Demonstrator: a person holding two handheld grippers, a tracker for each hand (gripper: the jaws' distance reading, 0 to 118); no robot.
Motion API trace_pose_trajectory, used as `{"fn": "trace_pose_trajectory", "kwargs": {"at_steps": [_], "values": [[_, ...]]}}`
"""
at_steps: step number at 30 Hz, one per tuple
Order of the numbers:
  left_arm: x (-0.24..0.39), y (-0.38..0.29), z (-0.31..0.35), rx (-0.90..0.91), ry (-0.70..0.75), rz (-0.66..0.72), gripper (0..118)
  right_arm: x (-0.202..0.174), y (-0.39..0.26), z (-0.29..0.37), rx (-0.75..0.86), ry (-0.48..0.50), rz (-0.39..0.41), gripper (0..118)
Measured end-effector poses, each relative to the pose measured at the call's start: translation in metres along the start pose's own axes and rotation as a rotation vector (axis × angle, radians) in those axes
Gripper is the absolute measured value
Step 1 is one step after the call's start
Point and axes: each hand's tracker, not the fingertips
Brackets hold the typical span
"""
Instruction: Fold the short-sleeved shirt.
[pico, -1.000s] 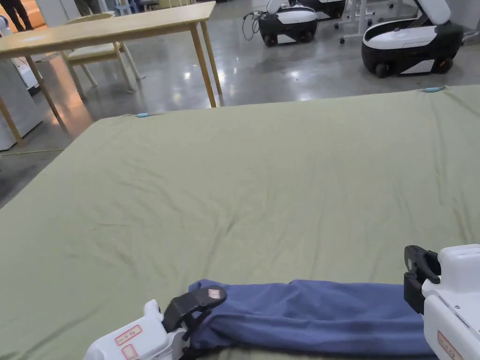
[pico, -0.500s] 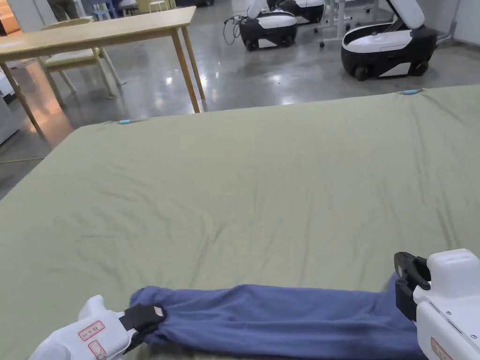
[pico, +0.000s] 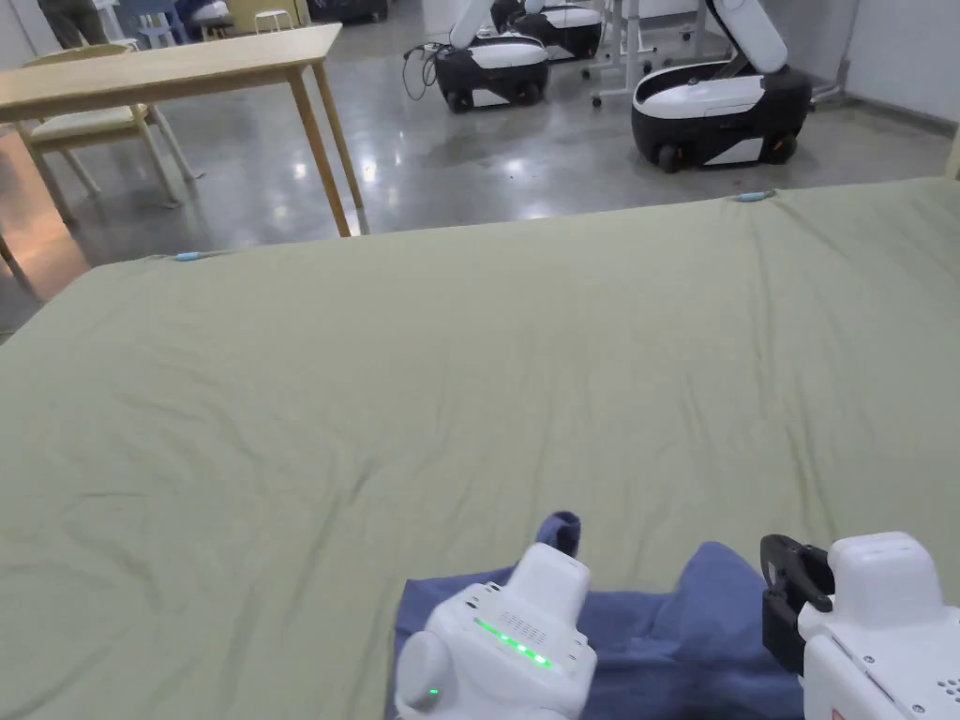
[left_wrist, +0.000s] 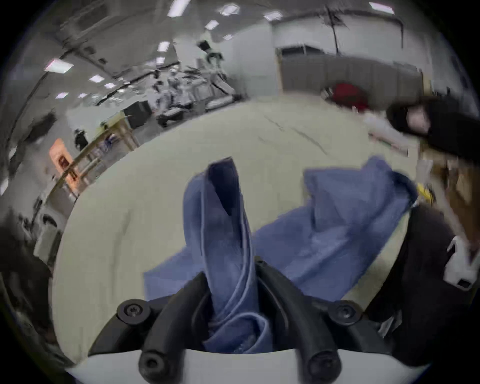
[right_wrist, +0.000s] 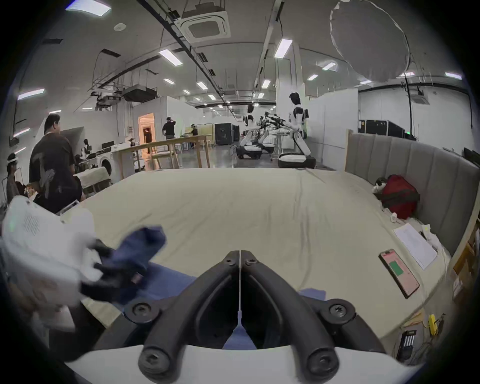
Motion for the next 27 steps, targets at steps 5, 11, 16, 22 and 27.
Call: {"fn": "trace_pose_trajectory", "kwargs": {"at_steps": [5,11,16,22,27], "values": [[-0.002,-0.013,-0.011,-0.018,-0.058,0.096,79,0.025,-0.005,0.001,-0.047,0.012,-0.043,2],[-0.094,-0.036,0.035,0.226,-0.371,0.677,111,0.034,-0.006,-0.003,-0.036,0.022,-0.075,2],[-0.113,-0.070,-0.003,0.167,-0.486,0.996,40,0.032,-0.014,-0.010,-0.071,0.052,-0.101,2],[-0.058,-0.070,-0.046,0.052,-0.637,1.042,5,0.035,-0.018,-0.008,-0.085,0.048,-0.100,2],[-0.021,-0.056,-0.056,0.033,-0.727,0.988,5,0.038,-0.020,-0.006,-0.102,0.039,-0.095,2]]}}
